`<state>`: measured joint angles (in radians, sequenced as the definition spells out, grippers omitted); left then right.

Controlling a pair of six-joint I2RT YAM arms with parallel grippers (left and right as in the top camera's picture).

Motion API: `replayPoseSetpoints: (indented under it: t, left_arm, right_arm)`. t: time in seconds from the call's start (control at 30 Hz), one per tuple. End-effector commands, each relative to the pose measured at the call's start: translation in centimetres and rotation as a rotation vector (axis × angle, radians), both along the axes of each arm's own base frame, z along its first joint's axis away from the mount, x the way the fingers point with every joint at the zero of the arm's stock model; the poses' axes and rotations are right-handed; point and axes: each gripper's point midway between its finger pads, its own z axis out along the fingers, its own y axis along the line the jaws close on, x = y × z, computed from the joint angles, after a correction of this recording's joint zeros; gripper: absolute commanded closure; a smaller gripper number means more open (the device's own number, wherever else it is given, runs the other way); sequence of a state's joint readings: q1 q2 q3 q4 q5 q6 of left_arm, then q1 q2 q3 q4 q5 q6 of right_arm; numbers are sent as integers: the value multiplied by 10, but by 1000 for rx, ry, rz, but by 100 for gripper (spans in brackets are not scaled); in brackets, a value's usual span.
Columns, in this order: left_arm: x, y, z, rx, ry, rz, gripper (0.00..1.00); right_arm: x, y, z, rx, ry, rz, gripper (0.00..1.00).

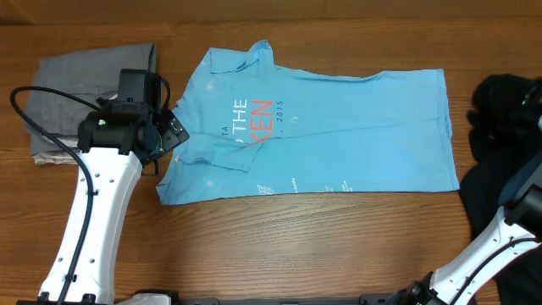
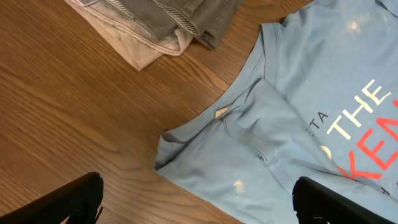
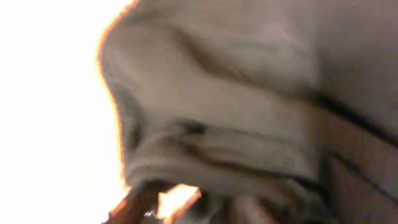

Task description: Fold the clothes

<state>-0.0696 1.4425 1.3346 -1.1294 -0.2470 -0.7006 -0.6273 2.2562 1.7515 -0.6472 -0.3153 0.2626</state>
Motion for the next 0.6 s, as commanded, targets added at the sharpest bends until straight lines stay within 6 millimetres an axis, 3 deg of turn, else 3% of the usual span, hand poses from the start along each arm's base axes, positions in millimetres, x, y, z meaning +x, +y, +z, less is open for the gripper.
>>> replayPoseSetpoints:
  t: [0.0,0.13,0.23,0.33,0.43,0.57]
  left_arm:
    - [2,2,1,4,-5,8,0]
    - [2,2,1,4,-5,8,0]
    - [2,2,1,4,-5,8,0]
    - [2,2,1,4,-6,8,0]
    - [2,2,1,4,-5,8,0]
    - [2,2,1,4,-6,8,0]
  right_arm:
    - [35,8,122,-39,-226,80,35]
    - [35,34,201,-70,-277,123,29]
    - [29,63,235,-68,-282,162,15]
    - [26,88,244,-52,-268,200,0]
    - [27,111,235,-22,-231,237,0]
    - [27,123,231,-9,-214,258,0]
